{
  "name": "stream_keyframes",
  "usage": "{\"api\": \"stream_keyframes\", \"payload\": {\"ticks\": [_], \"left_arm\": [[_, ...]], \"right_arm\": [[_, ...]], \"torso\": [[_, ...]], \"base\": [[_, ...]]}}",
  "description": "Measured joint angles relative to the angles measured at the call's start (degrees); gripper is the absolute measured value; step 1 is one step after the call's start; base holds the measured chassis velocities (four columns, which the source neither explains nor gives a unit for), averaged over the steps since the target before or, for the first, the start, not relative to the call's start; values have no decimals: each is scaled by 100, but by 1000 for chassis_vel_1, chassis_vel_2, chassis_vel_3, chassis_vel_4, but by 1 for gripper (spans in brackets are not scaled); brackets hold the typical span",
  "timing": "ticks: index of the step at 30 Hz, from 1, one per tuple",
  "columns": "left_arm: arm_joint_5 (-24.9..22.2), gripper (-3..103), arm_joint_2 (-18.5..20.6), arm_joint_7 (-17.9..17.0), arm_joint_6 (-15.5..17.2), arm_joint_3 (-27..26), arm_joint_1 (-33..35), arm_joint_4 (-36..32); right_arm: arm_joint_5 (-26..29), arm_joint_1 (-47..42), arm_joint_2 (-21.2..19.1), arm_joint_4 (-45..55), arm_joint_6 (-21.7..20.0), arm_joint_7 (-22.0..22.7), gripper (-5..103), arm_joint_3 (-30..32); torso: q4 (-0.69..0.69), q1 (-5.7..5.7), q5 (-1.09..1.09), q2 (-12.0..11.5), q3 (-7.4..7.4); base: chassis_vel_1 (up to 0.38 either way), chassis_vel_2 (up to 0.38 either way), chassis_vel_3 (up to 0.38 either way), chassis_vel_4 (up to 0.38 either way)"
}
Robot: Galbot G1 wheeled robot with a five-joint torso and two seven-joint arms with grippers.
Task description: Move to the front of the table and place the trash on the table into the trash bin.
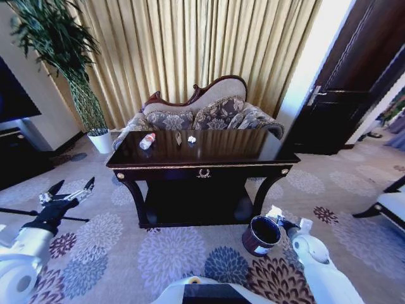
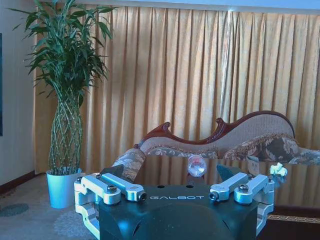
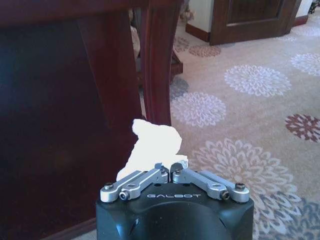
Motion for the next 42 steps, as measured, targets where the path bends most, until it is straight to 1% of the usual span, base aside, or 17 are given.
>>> {"api": "stream_keyframes", "payload": {"ticks": [2,8,12,14,15,18,19,20,21,22,23,28,30,32,33,35,42], "left_arm": [[8,100,-2,3,0,25,-10,-5],[13,100,-7,14,0,33,-5,-19],[16,100,-10,30,1,33,10,-25],[16,100,-10,32,1,32,12,-27],[16,100,-10,37,1,29,15,-29],[16,100,-9,39,1,22,26,-32],[16,100,-8,40,1,20,29,-33],[16,100,-7,43,1,19,33,-36],[16,100,-7,46,1,19,34,-39],[16,100,-6,50,1,19,34,-46],[16,100,-6,50,1,19,34,-46],[17,100,-7,54,1,32,26,-60],[17,100,-7,55,1,32,26,-60],[17,100,-8,58,0,27,30,-55],[17,100,-8,58,0,27,30,-55],[16,100,-13,68,-6,19,43,-49],[17,100,-36,74,-48,16,53,-25]], "right_arm": [[-114,175,-1,-294,33,1,0,-162],[-344,293,41,-466,39,4,-2,-266],[-507,294,93,-438,38,3,18,-329],[-545,295,100,-441,38,3,18,-333],[-579,296,105,-442,38,3,29,-338],[-592,296,106,-443,38,3,29,-338],[-592,296,106,-443,38,4,39,-338],[-591,299,105,-445,38,6,45,-336],[-590,301,102,-447,39,9,45,-333],[-589,303,95,-450,48,15,50,-327],[-589,303,95,-450,48,15,50,-327],[-579,307,61,-441,121,47,78,-311],[-571,300,57,-425,122,47,78,-305],[-552,276,54,-379,119,47,88,-295],[-552,276,54,-379,119,47,88,-295],[-553,252,66,-352,99,47,97,-289],[-552,246,86,-314,84,45,100,-288]], "torso": [[-2,0,2,0,0],[-1,0,1,0,0],[-1,0,1,0,0],[-1,0,1,0,0],[-1,0,1,0,-1],[-1,0,1,0,0],[-1,0,1,0,0],[-1,0,1,0,0],[-1,0,1,0,0],[-1,0,0,0,0],[-1,0,0,0,0],[-1,0,1,0,0],[-1,0,1,0,0],[-1,-1,1,0,0],[-1,-1,1,0,0],[-1,0,1,1,-1],[-1,0,0,1,-1]], "base": [[0,0,0,0],[0,0,0,0],[0,0,0,0],[0,0,0,0],[0,0,0,0],[0,0,0,0],[0,0,0,0],[0,0,0,0],[0,0,0,0],[0,0,0,0],[0,0,0,0],[0,0,0,0],[0,0,0,0],[0,0,0,0],[0,0,0,0],[0,0,0,0],[0,0,0,0]]}}
